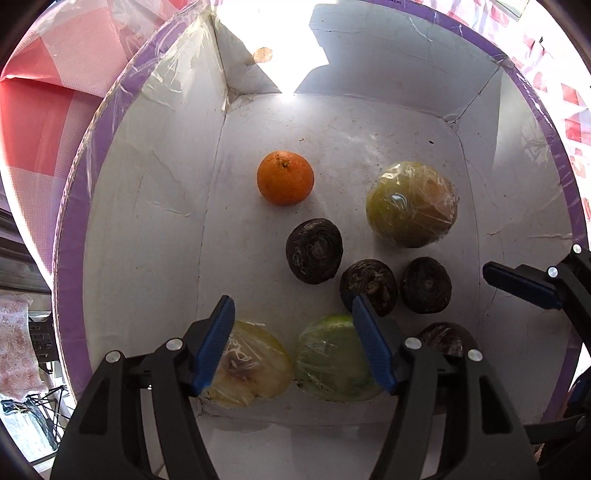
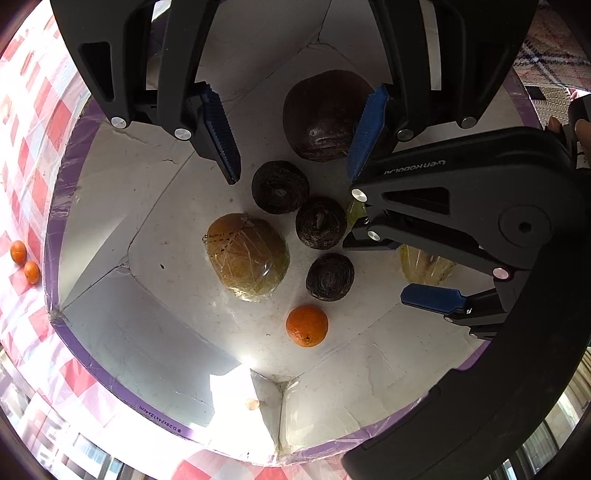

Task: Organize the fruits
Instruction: 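Move both open tools back toward the two oranges on the tablecloth, then grasp one orange with the right tool while the left tool grasps the other orange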

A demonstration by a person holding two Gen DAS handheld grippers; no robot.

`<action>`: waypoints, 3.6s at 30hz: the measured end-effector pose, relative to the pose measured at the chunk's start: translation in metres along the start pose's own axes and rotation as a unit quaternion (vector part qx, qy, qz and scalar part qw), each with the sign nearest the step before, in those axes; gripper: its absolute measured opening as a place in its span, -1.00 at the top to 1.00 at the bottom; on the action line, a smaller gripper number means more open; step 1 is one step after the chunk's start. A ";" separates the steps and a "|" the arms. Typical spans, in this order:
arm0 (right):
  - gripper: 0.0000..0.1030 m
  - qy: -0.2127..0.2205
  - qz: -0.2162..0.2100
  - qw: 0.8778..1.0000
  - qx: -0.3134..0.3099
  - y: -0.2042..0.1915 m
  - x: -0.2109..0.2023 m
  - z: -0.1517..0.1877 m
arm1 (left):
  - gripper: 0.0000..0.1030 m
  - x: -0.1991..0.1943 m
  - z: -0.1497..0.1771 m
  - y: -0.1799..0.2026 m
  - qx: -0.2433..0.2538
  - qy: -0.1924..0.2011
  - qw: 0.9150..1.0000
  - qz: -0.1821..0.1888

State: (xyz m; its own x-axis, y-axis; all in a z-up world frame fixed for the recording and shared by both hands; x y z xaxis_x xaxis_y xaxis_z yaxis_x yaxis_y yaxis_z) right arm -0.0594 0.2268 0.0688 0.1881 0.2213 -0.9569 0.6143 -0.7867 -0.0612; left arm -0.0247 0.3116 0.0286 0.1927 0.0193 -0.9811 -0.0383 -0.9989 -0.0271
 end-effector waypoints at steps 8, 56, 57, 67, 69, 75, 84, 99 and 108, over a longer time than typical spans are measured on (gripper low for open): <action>-0.21 0.006 -0.011 1.000 -0.001 0.002 -0.003 0.001 | -0.30 -0.002 0.006 -0.002 0.006 0.011 1.000 0.000; -0.68 0.093 0.088 0.966 0.225 0.426 0.012 0.051 | -0.90 0.024 -0.205 0.282 0.019 0.088 0.996 0.009; -0.67 0.096 0.094 0.965 0.225 0.437 0.017 0.044 | -0.89 0.030 -0.209 0.282 0.011 0.084 0.996 0.010; -0.31 0.138 0.115 0.950 0.255 0.515 0.043 -0.008 | -0.89 0.062 -0.251 0.289 -0.024 0.101 0.995 0.006; -0.30 0.143 0.105 0.948 0.265 0.522 0.046 -0.015 | -0.89 0.067 -0.260 0.296 -0.025 0.108 0.994 0.006; -0.27 0.155 0.105 0.947 0.259 0.524 0.051 -0.021 | -0.89 0.081 -0.281 0.326 -0.005 0.124 0.992 -0.004; 0.15 0.133 0.094 0.944 0.286 0.544 0.026 0.029 | -0.90 0.092 -0.313 0.364 0.041 0.162 0.986 -0.027; 0.14 0.088 0.059 0.922 0.371 0.531 -0.002 0.126 | -0.53 0.108 -0.380 0.375 0.050 0.194 0.980 0.022; 0.14 0.076 0.082 0.936 0.334 0.498 0.000 0.129 | 0.24 0.089 -0.355 0.356 0.059 0.195 0.977 0.068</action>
State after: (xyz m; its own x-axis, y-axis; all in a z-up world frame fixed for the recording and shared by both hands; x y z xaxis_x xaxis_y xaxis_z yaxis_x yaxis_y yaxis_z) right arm 0.1474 -0.2391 0.0019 0.3751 0.1061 -0.9209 -0.0386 -0.9908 -0.1298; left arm 0.3266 -0.0575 -0.0008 0.5359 -0.1537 -0.8302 -0.1974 -0.9788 0.0538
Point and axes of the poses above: each gripper's, at about its wrist camera, not at the fingertips, and x roughly the way its jaws point, y to its right, z to its underside, the point moved 2 cm from there along x, roughly the way its jaws point, and after that the axes turned 1 degree about -z, right-handed, at the moved point
